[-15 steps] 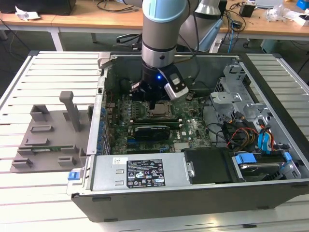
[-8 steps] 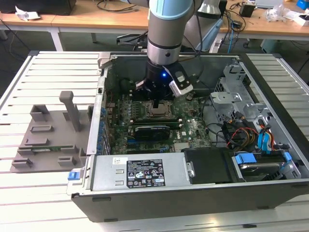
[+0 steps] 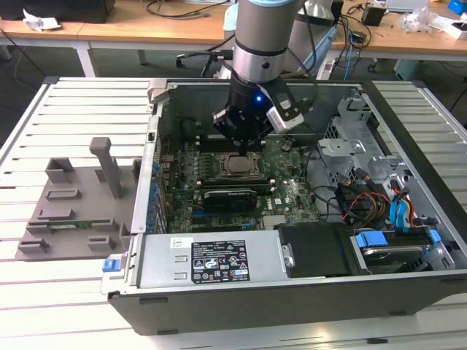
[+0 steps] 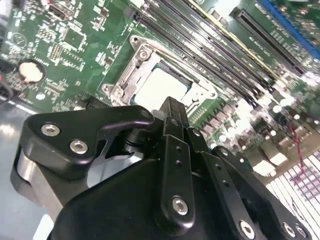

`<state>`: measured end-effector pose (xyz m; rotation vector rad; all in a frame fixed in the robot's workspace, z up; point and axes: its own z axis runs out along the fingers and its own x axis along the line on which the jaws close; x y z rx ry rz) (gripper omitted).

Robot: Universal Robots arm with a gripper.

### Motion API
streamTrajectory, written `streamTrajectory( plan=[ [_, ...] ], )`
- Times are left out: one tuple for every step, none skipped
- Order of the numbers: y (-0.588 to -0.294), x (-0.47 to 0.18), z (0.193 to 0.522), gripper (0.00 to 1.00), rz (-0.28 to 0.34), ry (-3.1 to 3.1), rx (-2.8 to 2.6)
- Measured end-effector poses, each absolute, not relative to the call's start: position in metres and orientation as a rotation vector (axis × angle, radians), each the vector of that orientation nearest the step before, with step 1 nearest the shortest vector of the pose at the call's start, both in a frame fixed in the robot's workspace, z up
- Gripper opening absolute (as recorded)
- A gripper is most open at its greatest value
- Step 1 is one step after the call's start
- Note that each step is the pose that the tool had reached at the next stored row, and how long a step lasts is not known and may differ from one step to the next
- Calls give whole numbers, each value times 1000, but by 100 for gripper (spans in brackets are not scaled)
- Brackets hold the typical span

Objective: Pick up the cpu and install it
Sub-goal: 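Install the second cpu locking lever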

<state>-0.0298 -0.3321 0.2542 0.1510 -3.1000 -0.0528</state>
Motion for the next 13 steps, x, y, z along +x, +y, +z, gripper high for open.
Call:
streamTrajectory(
  plan=[
    [-332,-30,260,11,-52,-3100,151],
    [-332,-30,266,11,-51,-3100,151],
    [-332,-30,267,11,-51,-3100,151],
    [-332,-30,268,11,-51,-3100,151],
    [-332,-30,268,11,-52,-3100,151],
    [-332,-30,268,11,-52,-3100,151],
    [-332,-30,268,11,-51,-3100,151],
    [-332,-30,268,11,-51,-3100,151],
    [-332,-30,268,11,-51,-3100,151],
    [-332,-30,268,11,-51,-3100,151],
    [-332,-30,269,11,-51,-3100,151],
    [-332,-30,269,11,-51,-3100,151],
    [-332,-30,269,11,-51,-3100,151]
  ],
)
